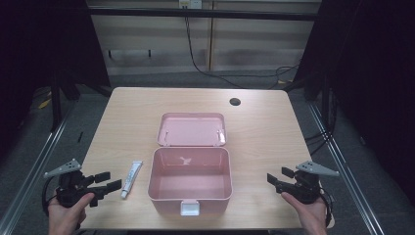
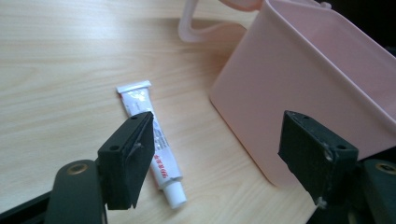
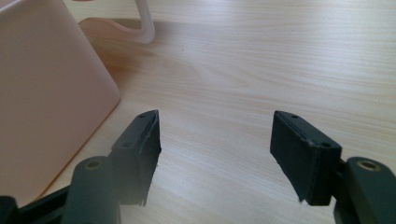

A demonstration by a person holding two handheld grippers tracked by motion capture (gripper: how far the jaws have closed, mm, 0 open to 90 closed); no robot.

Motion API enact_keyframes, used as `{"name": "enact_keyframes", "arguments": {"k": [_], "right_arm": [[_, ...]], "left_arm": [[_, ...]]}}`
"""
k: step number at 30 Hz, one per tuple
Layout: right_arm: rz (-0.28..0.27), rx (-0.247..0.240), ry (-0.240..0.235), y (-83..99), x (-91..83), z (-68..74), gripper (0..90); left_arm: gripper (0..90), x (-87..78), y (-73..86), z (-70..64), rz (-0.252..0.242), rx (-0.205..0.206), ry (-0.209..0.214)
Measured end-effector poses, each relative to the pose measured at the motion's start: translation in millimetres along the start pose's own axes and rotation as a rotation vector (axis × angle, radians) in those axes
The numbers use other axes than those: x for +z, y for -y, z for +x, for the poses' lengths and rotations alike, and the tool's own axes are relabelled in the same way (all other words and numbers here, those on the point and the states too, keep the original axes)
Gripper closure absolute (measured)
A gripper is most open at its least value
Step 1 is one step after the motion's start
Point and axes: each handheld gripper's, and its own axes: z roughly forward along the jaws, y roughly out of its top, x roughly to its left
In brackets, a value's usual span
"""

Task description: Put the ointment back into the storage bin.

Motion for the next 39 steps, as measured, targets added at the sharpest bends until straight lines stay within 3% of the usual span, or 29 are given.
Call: {"name": "enact_keyframes", "arguments": {"k": [7, 8, 10, 15, 19, 20, 24, 33, 35, 36, 39], "right_arm": [[0.018, 0.006, -0.037, -1.2, -1.7, 4.9, 32.3], [0.011, 0.008, -0.045, -1.3, -2.0, 6.9, 32.2], [0.009, 0.014, -0.053, -1.6, -2.4, 9.4, 32.2], [0.009, 0.021, -0.064, -1.6, -3.0, 11.6, 31.9], [0.018, 0.030, -0.076, -2.6, -4.2, 12.1, 32.2], [0.031, 0.026, -0.074, -2.6, -4.5, 12.9, 32.2], [0.064, 0.029, -0.098, -2.2, -2.4, 13.6, 32.2], [0.075, 0.031, -0.115, -3.0, -1.9, 14.4, 30.7], [0.074, 0.032, -0.121, -3.1, -2.2, 14.3, 30.2], [0.078, 0.028, -0.126, -3.0, -2.3, 14.4, 30.1], [0.076, 0.017, -0.130, -3.1, -2.0, 15.2, 30.0]], "left_arm": [[31.5, 5.5, -3.9, -12.5, 0.037, 0.049, 0.036], [35.7, 5.2, -5.8, -15.2, 0.043, 0.061, 0.035], [36.5, 5.0, -8.6, -16.5, 0.042, 0.038, 0.060], [41.9, 3.9, -17.8, -19.3, 0.059, 0.036, 0.086], [45.1, 5.7, -27.8, -25.2, 0.136, 0.090, 0.036], [45.0, 7.3, -32.3, -27.1, 0.167, 0.108, 0.002], [44.2, 10.8, -41.4, -29.5, 0.206, 0.147, -0.020], [48.8, 19.0, -58.7, -25.6, 0.279, 0.126, -0.030], [49.3, 21.4, -65.1, -25.6, 0.295, 0.140, -0.059], [44.2, 25.1, -69.4, -26.4, 0.319, 0.153, -0.110], [45.0, 28.4, -72.1, -24.9, 0.320, 0.142, -0.119]]}}
